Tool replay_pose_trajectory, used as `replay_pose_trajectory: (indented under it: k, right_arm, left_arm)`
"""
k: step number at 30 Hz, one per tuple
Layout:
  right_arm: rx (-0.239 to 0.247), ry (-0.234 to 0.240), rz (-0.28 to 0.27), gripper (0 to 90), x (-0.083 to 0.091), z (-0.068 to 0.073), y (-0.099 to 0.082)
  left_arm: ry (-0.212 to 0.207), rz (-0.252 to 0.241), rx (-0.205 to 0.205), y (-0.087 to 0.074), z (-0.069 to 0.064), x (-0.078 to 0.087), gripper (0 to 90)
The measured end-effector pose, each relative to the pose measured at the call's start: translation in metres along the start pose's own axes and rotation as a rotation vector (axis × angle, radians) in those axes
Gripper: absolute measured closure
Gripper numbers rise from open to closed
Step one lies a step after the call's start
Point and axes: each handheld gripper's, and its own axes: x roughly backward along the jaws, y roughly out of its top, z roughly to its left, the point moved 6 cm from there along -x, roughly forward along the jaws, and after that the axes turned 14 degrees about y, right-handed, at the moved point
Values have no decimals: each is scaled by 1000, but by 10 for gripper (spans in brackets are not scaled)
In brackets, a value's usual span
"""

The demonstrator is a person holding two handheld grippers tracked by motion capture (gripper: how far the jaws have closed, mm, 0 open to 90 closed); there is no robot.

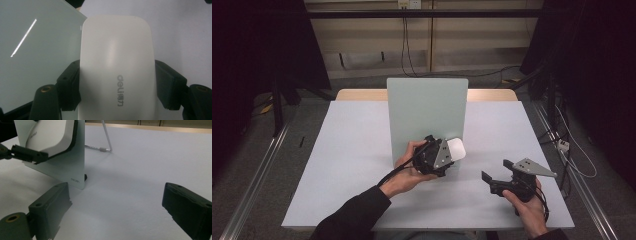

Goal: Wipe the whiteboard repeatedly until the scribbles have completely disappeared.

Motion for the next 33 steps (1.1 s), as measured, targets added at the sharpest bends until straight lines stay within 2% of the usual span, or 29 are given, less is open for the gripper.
replay_pose_trajectory:
  k: [5, 9, 12, 18, 22, 25, 33]
  right_arm:
    - [0, 1, 0, 74, 0, 0, 0]
    - [0, 1, -1, 74, 0, 0, 0]
    - [0, 1, -1, 74, 0, 0, 0]
    - [0, 1, -1, 74, 0, 0, 0]
    - [0, 1, -1, 74, 1, 0, 0]
    - [0, 1, -1, 74, 1, 0, 0]
    - [0, 1, -2, 74, 1, 0, 0]
  left_arm:
    - [30, -20, 11, 13, 16, 1, 310]
    - [63, -42, 42, 21, 28, 3, 310]
    - [63, -30, 17, 18, 23, 3, 310]
    - [14, -7, -19, 9, 2, -3, 310]
    - [8, -8, -14, 10, 2, -3, 310]
    - [31, -18, 0, 15, 13, -1, 310]
    - [123, -61, 58, 40, 64, 11, 310]
